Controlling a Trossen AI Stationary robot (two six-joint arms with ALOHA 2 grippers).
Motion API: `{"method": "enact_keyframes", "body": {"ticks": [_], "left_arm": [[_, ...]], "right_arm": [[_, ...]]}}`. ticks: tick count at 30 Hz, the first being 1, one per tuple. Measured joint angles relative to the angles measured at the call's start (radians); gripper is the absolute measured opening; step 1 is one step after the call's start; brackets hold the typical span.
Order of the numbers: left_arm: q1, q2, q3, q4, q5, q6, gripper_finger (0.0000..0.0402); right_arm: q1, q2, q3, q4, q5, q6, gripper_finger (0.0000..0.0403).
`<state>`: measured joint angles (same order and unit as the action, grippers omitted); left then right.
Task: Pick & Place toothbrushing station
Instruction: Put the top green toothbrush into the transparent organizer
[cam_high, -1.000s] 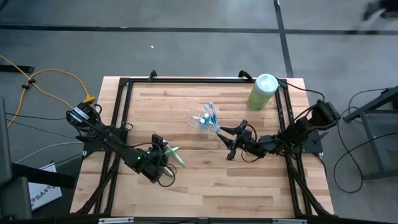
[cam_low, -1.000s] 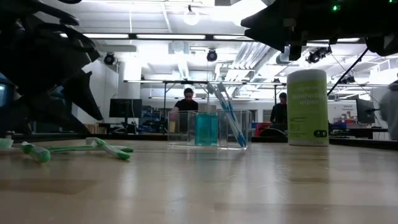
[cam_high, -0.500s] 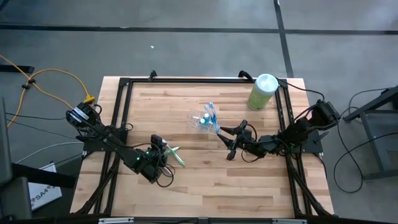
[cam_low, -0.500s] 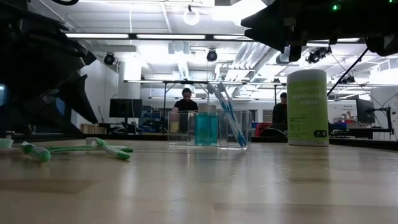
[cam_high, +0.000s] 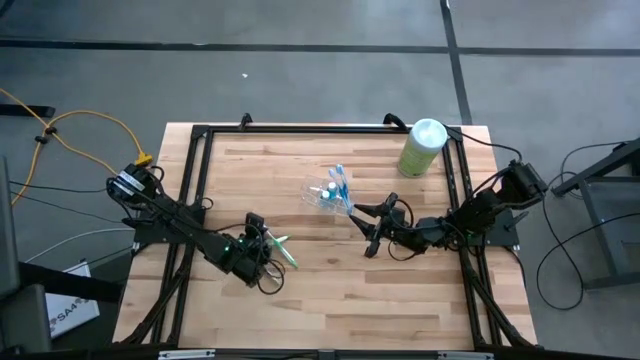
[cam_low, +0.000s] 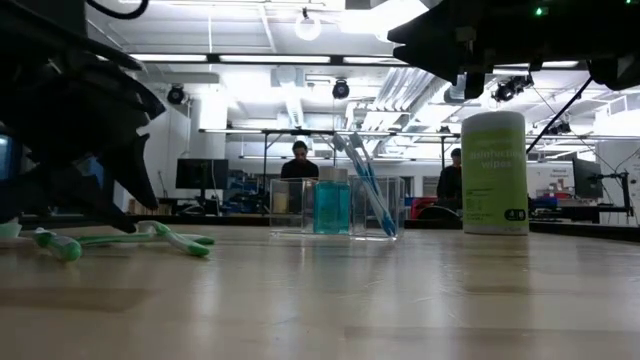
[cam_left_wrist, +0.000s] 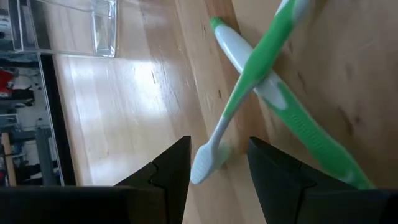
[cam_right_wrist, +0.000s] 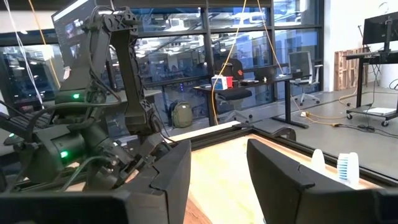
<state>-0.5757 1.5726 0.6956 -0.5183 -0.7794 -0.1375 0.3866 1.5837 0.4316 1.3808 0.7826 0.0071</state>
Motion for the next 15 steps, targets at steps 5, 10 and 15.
{"method": "enact_keyframes", "body": {"ticks": [5,10,15], "left_arm": [[0.039,0.0,0.0,0.022,0.028,0.049,0.0152],[0.063,0.0,0.0,0.055,0.06,0.09,0.0152],[0.085,0.0,0.001,0.062,0.105,0.109,0.0152]], "right_arm": [[0.0,0.0,0.0,0.0,0.0,0.0,0.0149],[0.0,0.0,0.0,0.0,0.0,0.0,0.0149],[0.0,0.0,0.0,0.0,0.0,0.0,0.0149]]}}
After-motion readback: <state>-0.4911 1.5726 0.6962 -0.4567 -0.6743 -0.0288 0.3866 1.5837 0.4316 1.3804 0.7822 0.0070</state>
